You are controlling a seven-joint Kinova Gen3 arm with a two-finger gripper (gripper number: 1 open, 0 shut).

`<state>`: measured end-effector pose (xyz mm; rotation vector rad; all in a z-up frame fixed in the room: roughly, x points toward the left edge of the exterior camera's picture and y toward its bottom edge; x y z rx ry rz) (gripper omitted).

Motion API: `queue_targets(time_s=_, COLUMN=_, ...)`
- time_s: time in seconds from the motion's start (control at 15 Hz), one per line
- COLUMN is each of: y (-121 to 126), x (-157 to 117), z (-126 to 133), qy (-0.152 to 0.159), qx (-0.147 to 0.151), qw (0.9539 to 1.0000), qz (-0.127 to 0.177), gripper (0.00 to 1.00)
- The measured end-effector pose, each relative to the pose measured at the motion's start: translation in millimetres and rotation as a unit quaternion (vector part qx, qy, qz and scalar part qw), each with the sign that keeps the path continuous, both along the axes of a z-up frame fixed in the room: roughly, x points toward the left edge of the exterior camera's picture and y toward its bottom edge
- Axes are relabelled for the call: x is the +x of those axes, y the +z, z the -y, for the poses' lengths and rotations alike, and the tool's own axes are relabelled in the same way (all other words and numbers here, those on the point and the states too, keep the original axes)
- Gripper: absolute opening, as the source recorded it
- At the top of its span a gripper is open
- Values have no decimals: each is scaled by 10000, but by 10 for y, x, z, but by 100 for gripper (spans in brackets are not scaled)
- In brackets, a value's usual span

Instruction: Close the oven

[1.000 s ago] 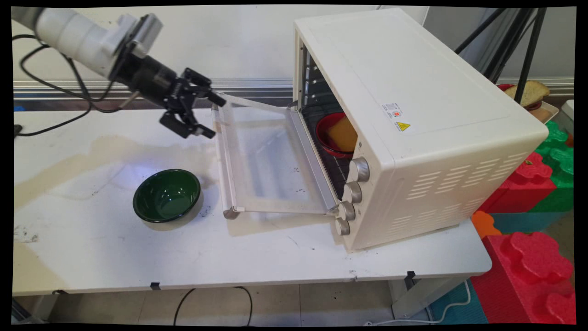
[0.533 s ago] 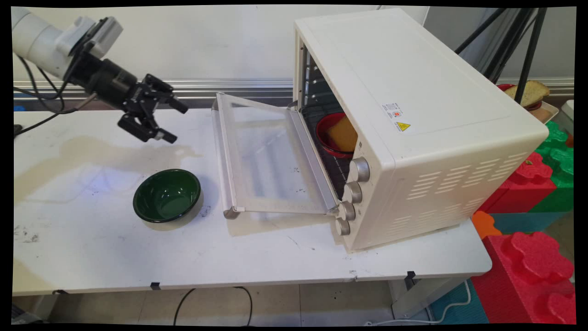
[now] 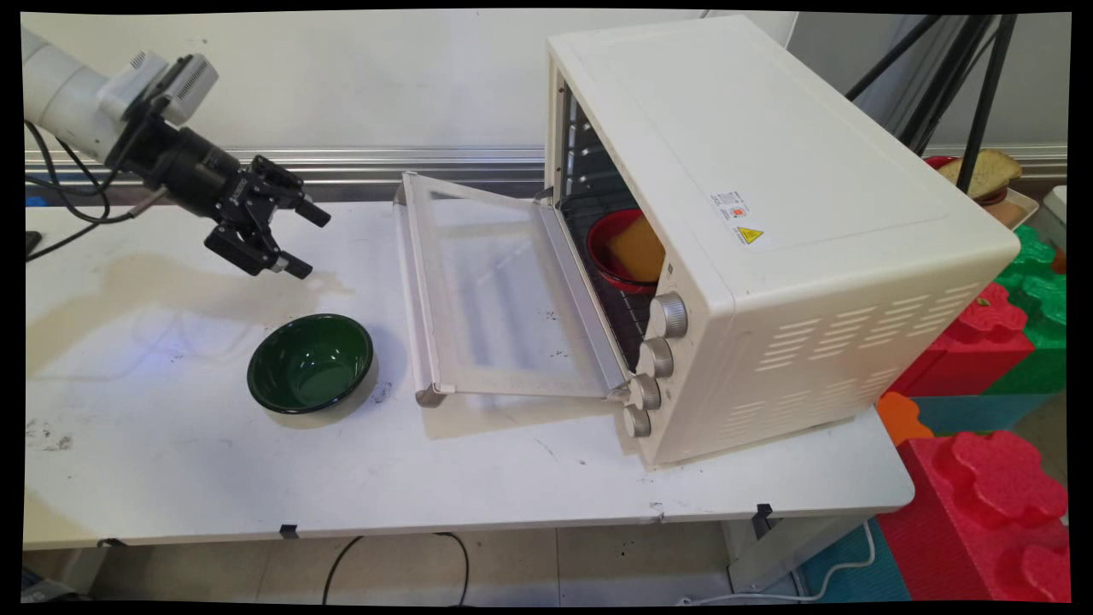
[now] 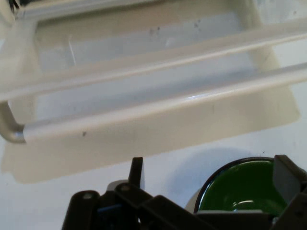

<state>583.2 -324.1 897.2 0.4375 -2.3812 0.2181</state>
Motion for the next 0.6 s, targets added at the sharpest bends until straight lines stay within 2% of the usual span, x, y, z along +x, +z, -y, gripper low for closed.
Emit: queue_targets(time_s=0.6, y=-620, x=-189, z=144, qy=301, qx=220, qw=9993, qz=0, gripper=100)
